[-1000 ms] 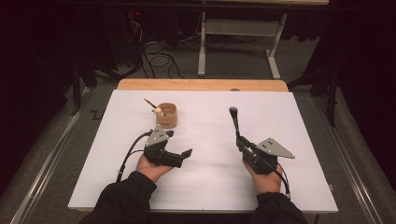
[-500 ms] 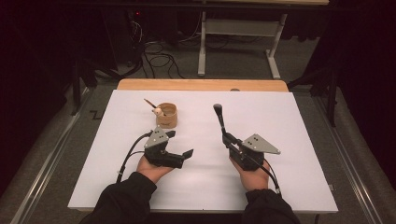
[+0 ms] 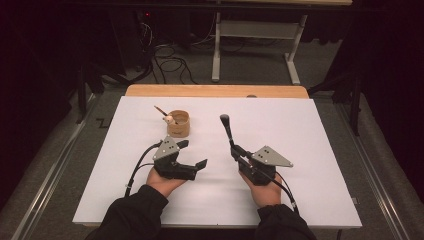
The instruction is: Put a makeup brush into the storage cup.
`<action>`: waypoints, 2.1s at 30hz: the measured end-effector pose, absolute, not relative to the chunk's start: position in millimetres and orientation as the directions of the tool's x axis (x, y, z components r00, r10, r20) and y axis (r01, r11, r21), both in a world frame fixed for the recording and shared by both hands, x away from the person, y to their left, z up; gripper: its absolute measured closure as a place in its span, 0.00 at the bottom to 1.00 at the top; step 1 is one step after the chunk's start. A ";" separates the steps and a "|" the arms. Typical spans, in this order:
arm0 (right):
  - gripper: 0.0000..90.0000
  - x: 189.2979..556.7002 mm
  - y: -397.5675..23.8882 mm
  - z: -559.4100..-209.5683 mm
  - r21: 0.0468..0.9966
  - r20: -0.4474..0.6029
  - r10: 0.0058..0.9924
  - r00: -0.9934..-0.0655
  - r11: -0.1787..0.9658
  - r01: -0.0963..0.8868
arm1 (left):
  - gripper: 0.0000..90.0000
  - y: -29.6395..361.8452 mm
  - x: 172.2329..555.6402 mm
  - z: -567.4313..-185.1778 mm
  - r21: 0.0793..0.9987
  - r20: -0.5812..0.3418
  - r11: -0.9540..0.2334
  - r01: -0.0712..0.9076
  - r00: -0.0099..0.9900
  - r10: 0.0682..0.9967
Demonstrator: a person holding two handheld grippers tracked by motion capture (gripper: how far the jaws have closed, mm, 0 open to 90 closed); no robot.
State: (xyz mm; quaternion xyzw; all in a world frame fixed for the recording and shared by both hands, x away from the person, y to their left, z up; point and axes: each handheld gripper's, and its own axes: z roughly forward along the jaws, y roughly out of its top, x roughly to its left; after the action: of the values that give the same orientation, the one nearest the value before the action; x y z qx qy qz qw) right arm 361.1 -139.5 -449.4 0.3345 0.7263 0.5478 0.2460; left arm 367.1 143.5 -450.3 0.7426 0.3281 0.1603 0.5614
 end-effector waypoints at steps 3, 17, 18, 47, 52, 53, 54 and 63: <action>0.90 359.6 -138.3 -452.0 0.960 0.006 0.750 -0.662 0.182 0.215 | 0.08 144.3 366.2 -449.3 0.940 -0.130 -0.156 0.305 0.739 0.661; 0.90 353.9 -128.4 -459.5 0.959 -0.009 0.720 -0.694 0.202 0.198 | 0.11 145.2 361.9 -441.6 0.947 -0.145 -0.128 0.295 0.748 0.648; 0.90 353.5 -127.9 -459.6 0.959 -0.010 0.720 -0.694 0.202 0.196 | 0.11 144.9 361.4 -440.9 0.947 -0.147 -0.126 0.295 0.749 0.646; 0.90 339.9 -106.4 -464.1 0.964 -0.015 0.658 -0.752 0.209 0.164 | 0.18 142.5 357.7 -434.2 0.947 -0.190 -0.091 0.308 0.766 0.614; 0.90 338.9 -103.8 -464.5 0.965 -0.014 0.652 -0.758 0.208 0.161 | 0.22 142.4 358.0 -434.5 0.945 -0.211 -0.075 0.317 0.770 0.602; 0.90 338.6 -103.4 -464.6 0.965 -0.014 0.652 -0.758 0.208 0.162 | 0.24 142.2 357.7 -434.5 0.946 -0.208 -0.076 0.315 0.771 0.602; 0.90 338.4 -103.0 -464.7 0.965 -0.014 0.652 -0.758 0.208 0.162 | 0.25 142.0 357.5 -434.5 0.947 -0.207 -0.077 0.313 0.773 0.600; 0.90 337.3 -99.5 -465.9 0.962 -0.021 0.646 -0.763 0.220 0.159 | 0.39 138.9 358.6 -437.2 0.936 -0.256 -0.051 0.347 0.775 0.578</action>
State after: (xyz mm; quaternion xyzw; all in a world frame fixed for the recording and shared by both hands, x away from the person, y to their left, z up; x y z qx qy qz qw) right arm 337.3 -99.5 -465.9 0.2682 0.7507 0.5640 0.2156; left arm 358.6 138.9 -437.2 0.7187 0.3219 0.0948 0.6089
